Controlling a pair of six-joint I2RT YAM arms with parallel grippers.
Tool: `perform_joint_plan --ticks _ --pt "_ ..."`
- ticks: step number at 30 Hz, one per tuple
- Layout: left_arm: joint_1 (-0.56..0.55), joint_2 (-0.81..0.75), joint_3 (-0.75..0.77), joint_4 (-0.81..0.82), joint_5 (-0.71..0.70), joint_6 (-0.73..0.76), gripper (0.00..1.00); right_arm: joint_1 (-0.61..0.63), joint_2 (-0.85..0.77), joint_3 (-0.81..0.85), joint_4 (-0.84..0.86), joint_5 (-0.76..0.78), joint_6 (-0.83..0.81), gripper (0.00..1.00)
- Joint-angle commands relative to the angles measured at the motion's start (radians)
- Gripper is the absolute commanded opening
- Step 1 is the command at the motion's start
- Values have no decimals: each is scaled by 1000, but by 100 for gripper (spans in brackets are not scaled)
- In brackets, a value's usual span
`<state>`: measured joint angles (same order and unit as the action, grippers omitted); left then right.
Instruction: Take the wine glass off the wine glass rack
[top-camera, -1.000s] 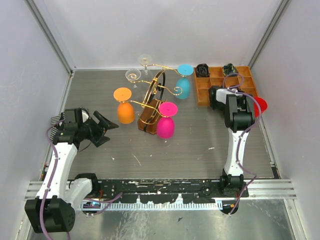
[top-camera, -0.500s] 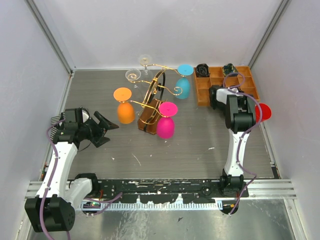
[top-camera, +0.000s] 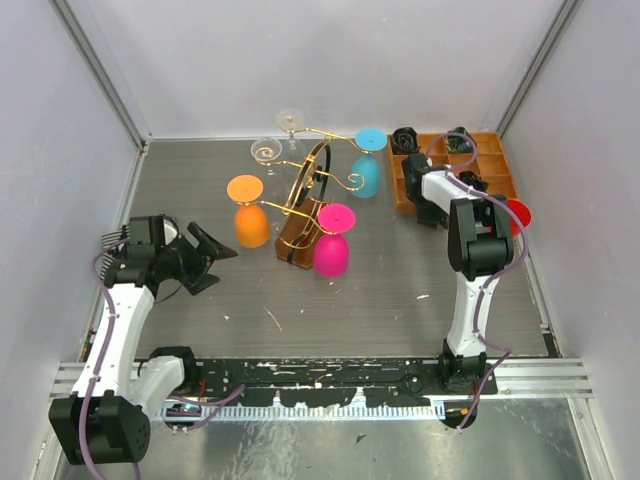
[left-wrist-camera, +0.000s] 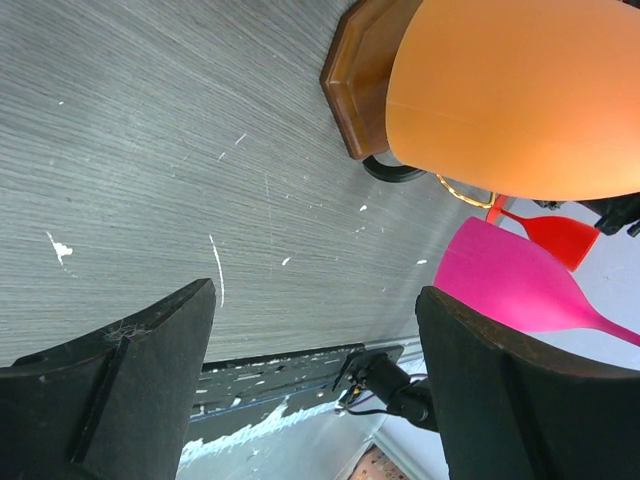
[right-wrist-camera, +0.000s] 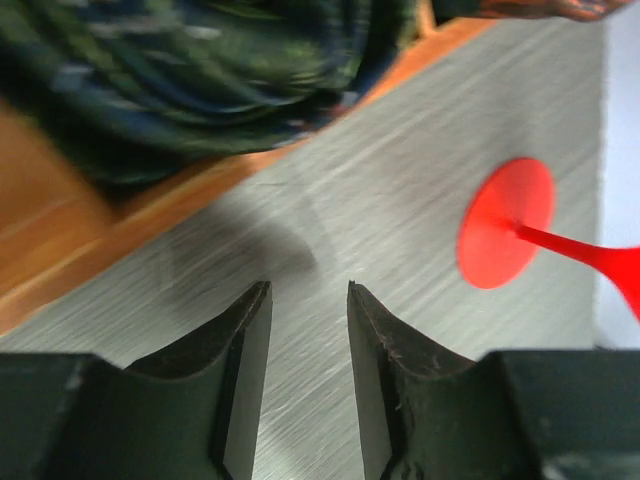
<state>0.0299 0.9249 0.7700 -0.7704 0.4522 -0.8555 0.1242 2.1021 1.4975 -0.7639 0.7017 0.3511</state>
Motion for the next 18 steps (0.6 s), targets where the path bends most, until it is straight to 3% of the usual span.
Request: perform_joint_plan --ticks 1,7,12,18 --pt "-1 -21 41 -19 17 21 89 -8 -120 79 40 -264 20 44" --pt "-1 -38 42 -26 16 17 89 -90 -269 152 76 -667 53 66" --pt "-1 -45 48 -29 17 13 89 -116 -388 207 109 -852 110 71" --pt "-1 -54 62 -43 15 24 89 -133 -480 154 319 -1170 274 71"
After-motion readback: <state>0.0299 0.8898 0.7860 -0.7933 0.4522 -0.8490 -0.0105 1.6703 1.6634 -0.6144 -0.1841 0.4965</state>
